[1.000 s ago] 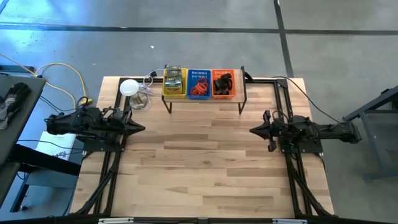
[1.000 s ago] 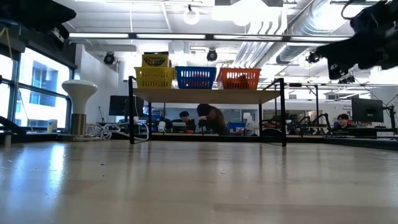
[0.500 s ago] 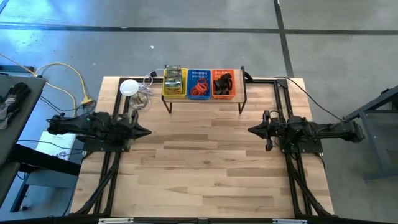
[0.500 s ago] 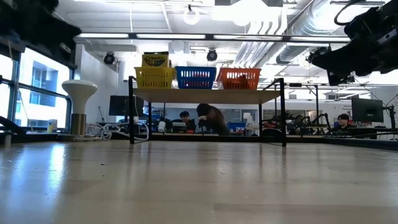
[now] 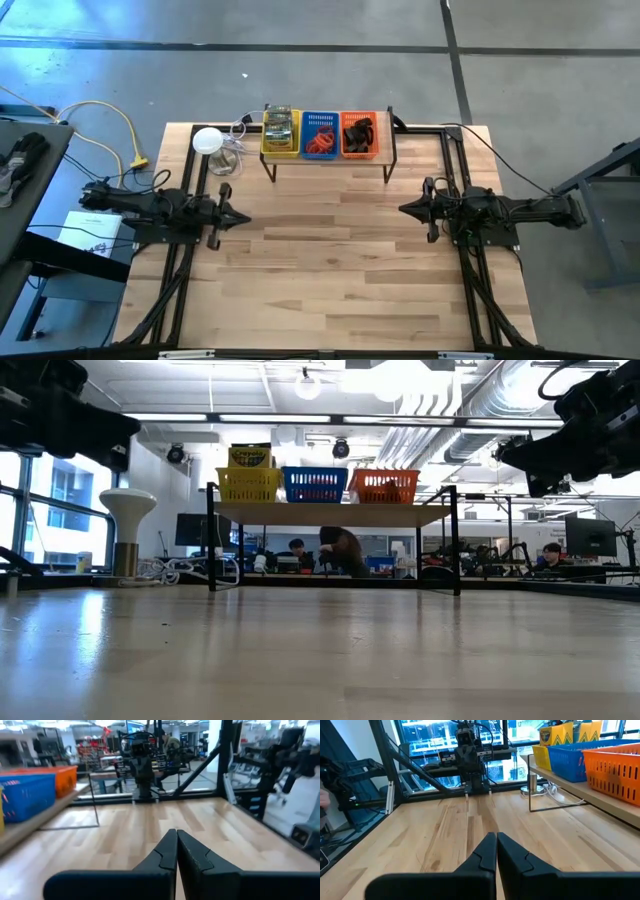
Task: Pick & Place Office Desk Supplies
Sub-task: Return to Home Position
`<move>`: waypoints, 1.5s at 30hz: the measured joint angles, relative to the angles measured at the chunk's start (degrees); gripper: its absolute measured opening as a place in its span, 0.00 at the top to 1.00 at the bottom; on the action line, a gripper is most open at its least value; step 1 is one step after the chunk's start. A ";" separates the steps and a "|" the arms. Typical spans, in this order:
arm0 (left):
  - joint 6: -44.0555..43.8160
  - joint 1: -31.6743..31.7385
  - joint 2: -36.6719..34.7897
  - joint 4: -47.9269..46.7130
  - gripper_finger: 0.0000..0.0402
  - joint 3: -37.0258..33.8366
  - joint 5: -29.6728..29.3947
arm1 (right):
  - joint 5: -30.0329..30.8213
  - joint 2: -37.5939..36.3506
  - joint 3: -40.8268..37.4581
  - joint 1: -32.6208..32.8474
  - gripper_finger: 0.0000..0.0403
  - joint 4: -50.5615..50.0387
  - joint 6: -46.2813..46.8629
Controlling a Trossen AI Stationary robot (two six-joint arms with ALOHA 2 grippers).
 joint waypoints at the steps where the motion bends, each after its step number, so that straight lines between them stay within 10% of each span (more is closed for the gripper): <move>1: 1.48 0.01 0.00 0.02 1.00 -0.04 -0.33 | 0.02 -0.02 0.00 0.00 1.00 0.00 0.01; 45: -2.27 6.97 10.91 0.02 1.00 -0.37 -0.47 | 0.02 -0.02 -0.02 -0.02 1.00 0.04 -0.01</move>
